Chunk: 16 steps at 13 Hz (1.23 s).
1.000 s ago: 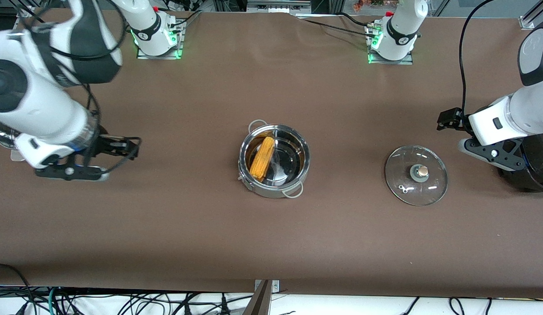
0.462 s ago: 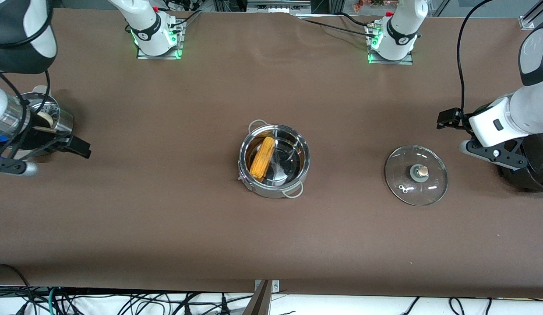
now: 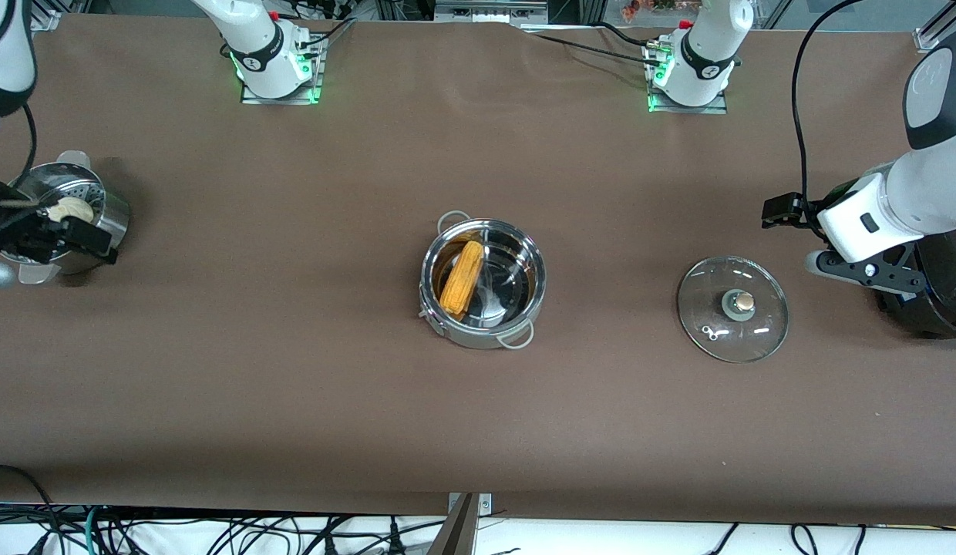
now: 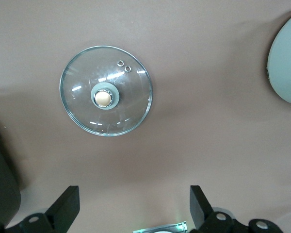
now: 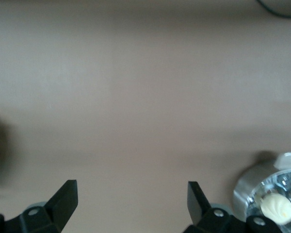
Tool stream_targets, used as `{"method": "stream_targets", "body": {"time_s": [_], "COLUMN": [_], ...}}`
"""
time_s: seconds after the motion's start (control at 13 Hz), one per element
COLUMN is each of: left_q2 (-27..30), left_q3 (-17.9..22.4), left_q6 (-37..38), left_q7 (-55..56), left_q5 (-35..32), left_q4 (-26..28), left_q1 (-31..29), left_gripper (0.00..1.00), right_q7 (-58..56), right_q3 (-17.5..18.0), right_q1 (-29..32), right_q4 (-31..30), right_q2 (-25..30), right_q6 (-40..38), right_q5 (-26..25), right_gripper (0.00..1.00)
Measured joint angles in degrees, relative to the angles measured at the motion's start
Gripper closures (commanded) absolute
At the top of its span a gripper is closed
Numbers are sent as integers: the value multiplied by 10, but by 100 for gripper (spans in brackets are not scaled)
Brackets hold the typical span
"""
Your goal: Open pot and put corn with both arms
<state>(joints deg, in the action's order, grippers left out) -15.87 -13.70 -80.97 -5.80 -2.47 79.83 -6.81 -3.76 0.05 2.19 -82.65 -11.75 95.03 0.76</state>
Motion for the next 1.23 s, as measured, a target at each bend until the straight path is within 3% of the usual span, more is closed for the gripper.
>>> {"method": "stream_targets", "body": {"time_s": [0.54,0.77,1.0,1.23], "left_q2": [0,0,0,16], "left_q3": [0,0,0,8], "left_q6": [0,0,0,-74], "left_q7": [1,2,14,20], "left_q5": [0,0,0,0], "left_q4": [-3,-3,-3,8], "left_q1": [0,0,0,2], "left_gripper": [0,0,0,0], "right_q7": [-37,-4,18,18], "right_q3": [-7,-8,-26,-43], "right_q1": [-1,-10,-11,-11], "right_q4": [11,28,28,17], "right_q2": [30,48,58,49], "right_q6": [-96,-155,-166,-155], "right_q5": [1,1,16,43], "right_gripper": [0,0,0,0]}}
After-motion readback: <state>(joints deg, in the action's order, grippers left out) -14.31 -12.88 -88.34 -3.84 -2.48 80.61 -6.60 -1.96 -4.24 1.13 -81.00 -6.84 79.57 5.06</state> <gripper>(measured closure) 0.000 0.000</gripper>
